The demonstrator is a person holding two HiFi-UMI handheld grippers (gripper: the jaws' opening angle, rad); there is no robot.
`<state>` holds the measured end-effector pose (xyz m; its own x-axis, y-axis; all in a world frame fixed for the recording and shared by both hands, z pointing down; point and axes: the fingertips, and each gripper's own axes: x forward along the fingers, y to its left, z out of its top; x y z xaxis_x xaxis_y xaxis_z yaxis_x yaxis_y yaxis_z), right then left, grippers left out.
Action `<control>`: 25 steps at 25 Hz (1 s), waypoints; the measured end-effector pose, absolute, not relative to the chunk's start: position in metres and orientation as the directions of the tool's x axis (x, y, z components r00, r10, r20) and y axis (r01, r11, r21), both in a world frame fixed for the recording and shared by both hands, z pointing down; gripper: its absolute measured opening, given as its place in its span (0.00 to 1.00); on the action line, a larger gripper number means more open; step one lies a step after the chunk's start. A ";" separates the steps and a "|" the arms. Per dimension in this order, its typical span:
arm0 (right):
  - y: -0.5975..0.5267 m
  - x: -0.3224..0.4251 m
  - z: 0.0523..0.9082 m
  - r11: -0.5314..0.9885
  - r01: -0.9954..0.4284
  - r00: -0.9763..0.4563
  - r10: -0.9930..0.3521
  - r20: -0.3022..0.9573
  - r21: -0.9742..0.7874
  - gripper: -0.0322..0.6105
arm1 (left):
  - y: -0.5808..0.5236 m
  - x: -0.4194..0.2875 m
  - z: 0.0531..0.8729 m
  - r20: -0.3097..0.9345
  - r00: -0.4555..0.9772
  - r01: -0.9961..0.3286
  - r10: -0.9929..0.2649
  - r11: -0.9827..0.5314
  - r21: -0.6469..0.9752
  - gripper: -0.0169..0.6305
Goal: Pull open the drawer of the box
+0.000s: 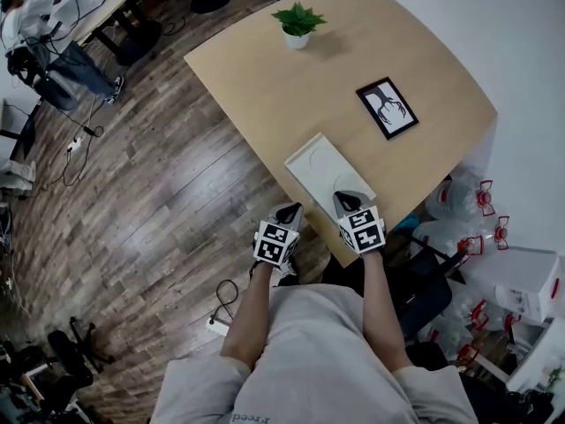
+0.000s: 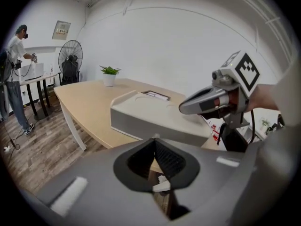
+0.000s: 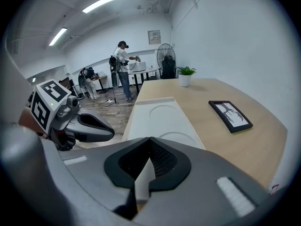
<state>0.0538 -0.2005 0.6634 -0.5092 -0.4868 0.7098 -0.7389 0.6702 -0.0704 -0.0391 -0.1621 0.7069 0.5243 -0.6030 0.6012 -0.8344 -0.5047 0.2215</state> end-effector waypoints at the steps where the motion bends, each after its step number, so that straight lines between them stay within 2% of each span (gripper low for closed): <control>1: -0.201 0.052 0.665 0.675 -0.734 -0.507 -0.481 0.715 -0.066 0.05 | -0.161 -0.038 0.710 0.605 0.529 -0.830 -0.595 -0.512 0.223 0.11; 11: -0.192 0.044 0.686 0.714 -0.698 -0.411 -0.451 0.792 0.044 0.05 | -0.165 -0.035 0.724 0.614 0.557 -0.797 -0.559 -0.567 0.207 0.11; 18: -0.193 0.046 0.686 0.710 -0.703 -0.445 -0.400 0.802 -0.036 0.05 | -0.167 -0.031 0.726 0.607 0.583 -0.768 -0.539 -0.609 0.198 0.11; 20: -0.194 0.045 0.684 0.710 -0.702 -0.454 -0.389 0.802 -0.053 0.05 | -0.168 -0.029 0.726 0.606 0.587 -0.761 -0.537 -0.622 0.186 0.18; 25: -0.195 0.045 0.683 0.709 -0.702 -0.459 -0.382 0.802 -0.063 0.05 | -0.170 -0.023 0.733 0.621 0.592 -0.744 -0.514 -0.644 0.176 0.22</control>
<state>0.0449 -0.1951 0.6830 -0.4585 -0.3822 0.8023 -0.7019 0.7094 -0.0632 -0.0229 -0.1704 0.7331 0.5919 -0.5137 0.6211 -0.7442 -0.6443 0.1763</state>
